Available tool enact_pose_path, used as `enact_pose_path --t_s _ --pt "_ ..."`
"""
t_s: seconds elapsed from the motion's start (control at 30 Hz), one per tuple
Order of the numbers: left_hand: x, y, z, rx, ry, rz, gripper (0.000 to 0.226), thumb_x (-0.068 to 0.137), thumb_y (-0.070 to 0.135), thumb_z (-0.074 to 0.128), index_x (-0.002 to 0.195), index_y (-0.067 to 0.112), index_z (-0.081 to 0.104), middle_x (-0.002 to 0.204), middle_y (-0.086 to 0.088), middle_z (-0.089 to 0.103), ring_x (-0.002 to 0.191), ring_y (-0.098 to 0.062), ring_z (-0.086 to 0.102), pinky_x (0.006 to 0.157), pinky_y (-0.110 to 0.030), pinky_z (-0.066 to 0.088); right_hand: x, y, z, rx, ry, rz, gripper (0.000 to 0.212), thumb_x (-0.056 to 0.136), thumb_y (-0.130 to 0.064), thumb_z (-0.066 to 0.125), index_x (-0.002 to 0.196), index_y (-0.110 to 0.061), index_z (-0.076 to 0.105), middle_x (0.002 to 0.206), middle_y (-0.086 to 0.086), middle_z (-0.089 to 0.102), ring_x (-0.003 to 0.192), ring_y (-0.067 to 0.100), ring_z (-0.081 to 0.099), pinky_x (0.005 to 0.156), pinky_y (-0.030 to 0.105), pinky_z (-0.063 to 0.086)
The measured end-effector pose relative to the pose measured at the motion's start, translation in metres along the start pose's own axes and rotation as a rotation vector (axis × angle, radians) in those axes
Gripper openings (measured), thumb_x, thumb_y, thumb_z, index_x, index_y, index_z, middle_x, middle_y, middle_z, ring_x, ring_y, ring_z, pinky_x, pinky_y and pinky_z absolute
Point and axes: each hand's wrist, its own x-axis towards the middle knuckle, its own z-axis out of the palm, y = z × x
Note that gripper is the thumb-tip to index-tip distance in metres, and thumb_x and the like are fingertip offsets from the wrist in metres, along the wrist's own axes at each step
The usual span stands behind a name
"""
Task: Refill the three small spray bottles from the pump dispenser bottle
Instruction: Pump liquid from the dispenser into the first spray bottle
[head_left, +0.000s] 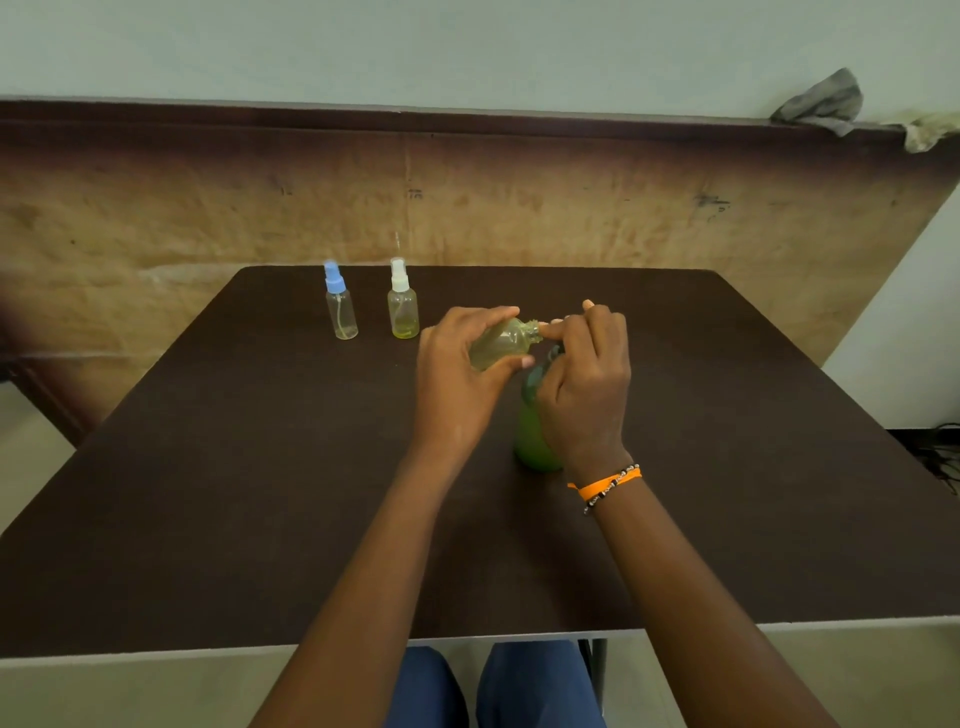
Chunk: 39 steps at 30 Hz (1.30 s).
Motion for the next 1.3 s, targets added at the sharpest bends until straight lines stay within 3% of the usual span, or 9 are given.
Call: enact_pose_path --t_s 0.23,0.5,0.6,0.77,0.83,0.97,1.17,1.3 --pt "0.001 0.0 -0.003 -0.001 -0.016 -0.027 0.049 0.062 0.016 0.082 0.109 0.02 0.068 0.102 0.009 0.062 0.1 -0.018 0.059 0.092 -0.04 0.047 0.008 -0.011 -0.009 0.048 -0.044 0.024 0.034 0.075 0.0 0.032 0.08 0.004 0.065 0.08 0.017 0.056 0.08 0.022 0.043 0.07 0.025 0.037" --pt "-0.001 -0.003 -0.005 0.015 -0.039 -0.028 0.056 0.06 0.002 0.08 0.112 0.018 0.067 0.102 0.011 0.061 0.101 -0.016 0.06 0.093 -0.042 0.047 -0.005 0.0 0.001 -0.047 0.018 0.001 0.029 0.078 0.012 0.037 0.08 0.007 0.066 0.078 0.022 0.057 0.071 0.032 0.049 0.085 0.03 0.041" --pt "0.0 -0.003 -0.007 0.021 -0.057 -0.027 0.06 0.061 -0.005 0.077 0.115 0.018 0.066 0.105 0.008 0.062 0.102 -0.013 0.06 0.096 -0.033 0.046 -0.001 -0.003 0.0 -0.021 0.002 0.004 0.03 0.077 0.011 0.035 0.079 0.005 0.064 0.077 0.02 0.056 0.075 0.028 0.045 0.086 0.03 0.041" --pt "0.0 0.001 -0.009 -0.008 -0.088 -0.057 0.064 0.064 -0.008 0.075 0.121 0.017 0.061 0.111 0.005 0.063 0.107 -0.009 0.058 0.093 -0.013 0.041 0.009 -0.009 -0.009 0.018 -0.022 0.001 0.033 0.076 0.005 0.033 0.081 0.002 0.065 0.078 0.016 0.056 0.08 0.022 0.042 0.071 0.029 0.04" --pt "-0.001 0.003 -0.008 -0.013 -0.083 -0.074 0.065 0.064 -0.008 0.074 0.123 0.017 0.06 0.11 0.008 0.063 0.106 -0.006 0.058 0.092 -0.011 0.041 0.007 -0.007 -0.007 -0.011 0.0 -0.011 0.031 0.076 0.008 0.035 0.082 0.003 0.065 0.079 0.017 0.057 0.08 0.023 0.042 0.078 0.029 0.042" --pt "-0.003 0.001 -0.007 -0.02 -0.073 -0.089 0.066 0.062 -0.009 0.074 0.121 0.017 0.06 0.108 0.004 0.068 0.103 -0.009 0.061 0.093 -0.022 0.047 -0.004 0.0 -0.002 -0.074 0.038 -0.034 0.03 0.075 0.014 0.038 0.08 0.004 0.065 0.073 0.018 0.053 0.073 0.023 0.039 0.092 0.028 0.041" --pt "-0.002 0.004 -0.012 0.009 -0.073 -0.085 0.054 0.063 -0.005 0.076 0.11 0.019 0.066 0.101 0.014 0.064 0.096 0.0 0.057 0.082 -0.004 0.04 0.013 -0.004 -0.008 0.032 -0.002 -0.041 0.03 0.078 0.003 0.034 0.071 0.003 0.063 0.071 0.016 0.053 0.074 0.021 0.04 0.064 0.03 0.039" --pt "-0.002 0.003 -0.012 0.01 -0.082 -0.082 0.055 0.063 -0.007 0.074 0.111 0.02 0.066 0.106 0.01 0.066 0.1 -0.004 0.059 0.086 -0.007 0.042 0.01 -0.004 -0.007 0.032 0.008 -0.023 0.03 0.078 0.005 0.034 0.075 0.005 0.064 0.073 0.017 0.054 0.076 0.021 0.041 0.065 0.031 0.04"
